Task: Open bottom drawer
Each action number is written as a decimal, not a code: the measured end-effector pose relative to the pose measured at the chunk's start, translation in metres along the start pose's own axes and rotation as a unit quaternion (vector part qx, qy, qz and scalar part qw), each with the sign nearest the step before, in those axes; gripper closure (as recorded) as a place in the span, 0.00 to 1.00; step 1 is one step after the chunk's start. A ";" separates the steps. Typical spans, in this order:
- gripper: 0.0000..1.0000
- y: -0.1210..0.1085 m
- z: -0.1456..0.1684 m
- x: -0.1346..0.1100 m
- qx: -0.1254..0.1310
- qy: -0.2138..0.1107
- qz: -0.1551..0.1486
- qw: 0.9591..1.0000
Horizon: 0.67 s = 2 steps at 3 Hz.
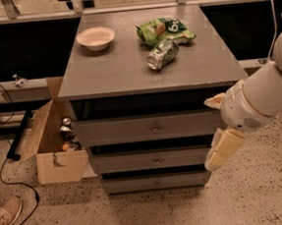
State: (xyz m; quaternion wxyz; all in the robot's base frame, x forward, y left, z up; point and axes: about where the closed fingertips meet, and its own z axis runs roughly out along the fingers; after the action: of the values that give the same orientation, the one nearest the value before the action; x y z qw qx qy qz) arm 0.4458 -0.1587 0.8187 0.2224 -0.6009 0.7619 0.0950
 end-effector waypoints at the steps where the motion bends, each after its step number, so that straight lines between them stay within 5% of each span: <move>1: 0.00 0.000 0.004 0.003 -0.002 -0.002 -0.001 1.000; 2: 0.00 0.000 0.055 0.038 -0.025 -0.027 -0.009 0.999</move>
Offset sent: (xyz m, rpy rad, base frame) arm 0.0160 -0.0321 -0.1728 0.1560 0.0610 0.1124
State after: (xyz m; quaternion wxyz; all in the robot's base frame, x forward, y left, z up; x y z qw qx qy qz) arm 0.4517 -0.1694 0.7531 0.2288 -0.6100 0.7477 0.1288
